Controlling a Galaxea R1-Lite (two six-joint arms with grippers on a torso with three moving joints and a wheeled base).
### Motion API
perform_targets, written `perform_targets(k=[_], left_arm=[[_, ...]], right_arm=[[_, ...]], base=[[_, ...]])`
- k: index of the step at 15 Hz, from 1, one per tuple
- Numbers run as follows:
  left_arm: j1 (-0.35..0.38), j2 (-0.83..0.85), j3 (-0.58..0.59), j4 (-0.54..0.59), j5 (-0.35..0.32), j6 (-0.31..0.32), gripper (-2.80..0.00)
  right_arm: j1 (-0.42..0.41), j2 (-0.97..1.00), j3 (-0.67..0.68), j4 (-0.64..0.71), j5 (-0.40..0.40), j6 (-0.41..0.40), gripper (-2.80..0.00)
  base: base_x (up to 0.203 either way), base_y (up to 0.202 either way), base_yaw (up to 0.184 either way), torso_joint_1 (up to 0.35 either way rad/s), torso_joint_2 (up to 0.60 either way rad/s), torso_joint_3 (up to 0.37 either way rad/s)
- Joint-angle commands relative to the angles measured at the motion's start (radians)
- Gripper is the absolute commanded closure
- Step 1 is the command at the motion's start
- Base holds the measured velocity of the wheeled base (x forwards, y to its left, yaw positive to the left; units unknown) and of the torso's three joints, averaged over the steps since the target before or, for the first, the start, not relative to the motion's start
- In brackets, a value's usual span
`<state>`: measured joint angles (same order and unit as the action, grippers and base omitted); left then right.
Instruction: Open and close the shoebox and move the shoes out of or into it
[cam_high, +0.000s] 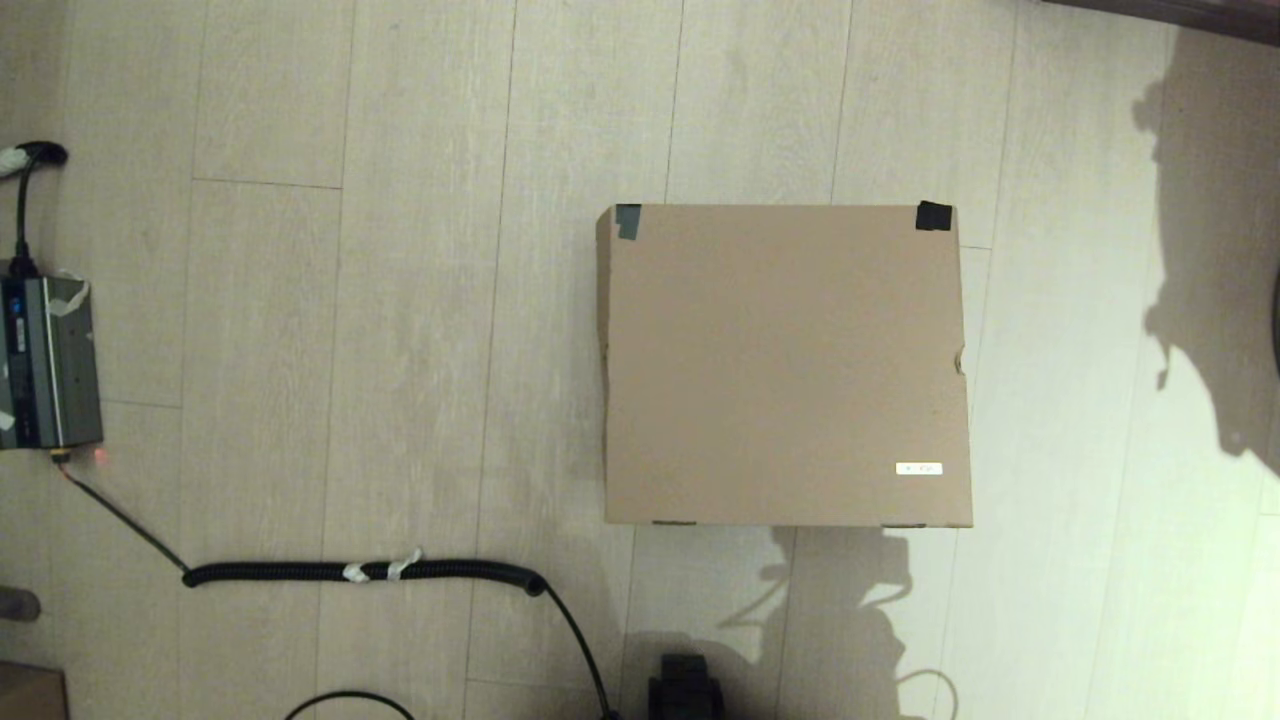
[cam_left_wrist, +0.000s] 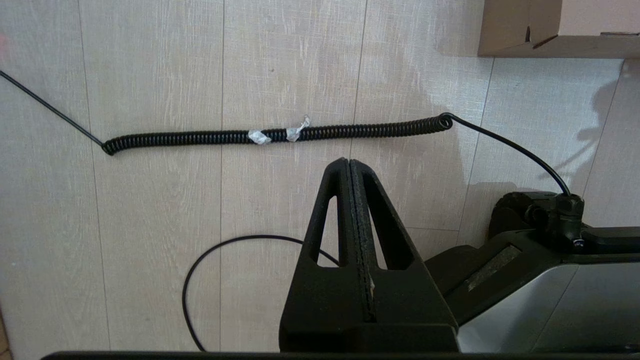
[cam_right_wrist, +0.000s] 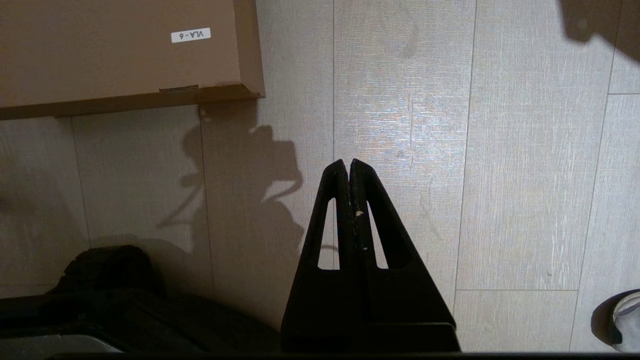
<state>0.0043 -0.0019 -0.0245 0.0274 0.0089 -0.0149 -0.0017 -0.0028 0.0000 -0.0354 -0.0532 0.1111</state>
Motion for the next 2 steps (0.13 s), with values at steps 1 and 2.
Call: perform_targets(k=[1,2], left_arm=[[0.000,0.003,0.000,0.000,0.000,0.000,0.00],[0.000,0.003,0.000,0.000,0.000,0.000,0.00]], right_arm=[[0.000,0.004,0.014,-0.001,0.000,0.001,0.00],[0.000,0.004,0.014,0.000,0.000,0.001,0.00]], base=[[0.000,0.000,0.000,0.000,0.00,0.000],[0.000,0.000,0.000,0.000,0.00,0.000]])
